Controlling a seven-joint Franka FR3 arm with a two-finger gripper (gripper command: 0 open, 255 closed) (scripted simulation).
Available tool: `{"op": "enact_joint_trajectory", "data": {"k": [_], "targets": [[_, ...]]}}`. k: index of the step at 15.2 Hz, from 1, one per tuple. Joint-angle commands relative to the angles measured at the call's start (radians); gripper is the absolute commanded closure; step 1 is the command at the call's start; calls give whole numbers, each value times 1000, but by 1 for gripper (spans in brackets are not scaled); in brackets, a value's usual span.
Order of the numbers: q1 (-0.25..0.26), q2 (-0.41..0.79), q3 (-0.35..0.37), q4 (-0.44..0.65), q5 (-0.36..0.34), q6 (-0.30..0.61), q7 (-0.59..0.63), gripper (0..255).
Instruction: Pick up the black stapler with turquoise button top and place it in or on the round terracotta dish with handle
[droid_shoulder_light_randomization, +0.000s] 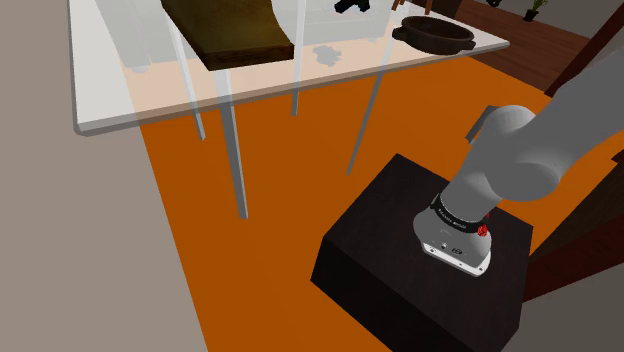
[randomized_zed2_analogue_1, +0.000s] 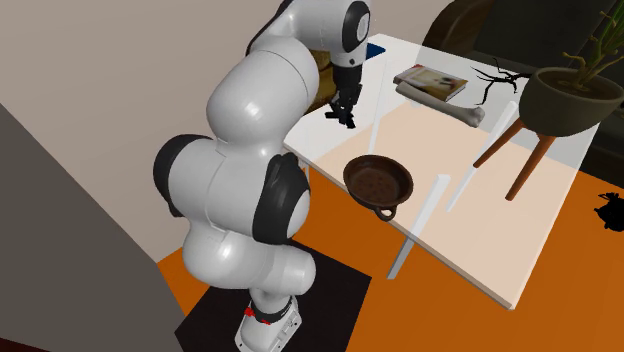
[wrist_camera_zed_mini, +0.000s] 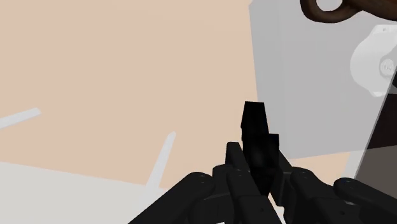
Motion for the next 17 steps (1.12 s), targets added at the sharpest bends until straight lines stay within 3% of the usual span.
{"op": "enact_joint_trajectory", "data": {"k": [1,10,17], "targets": [[0,8,0,35,1,-28,-4,255],[3,61,-1,209,10,-149,-18,255],[-42,-121,-58,67,-53,-174,-119,255]]}}
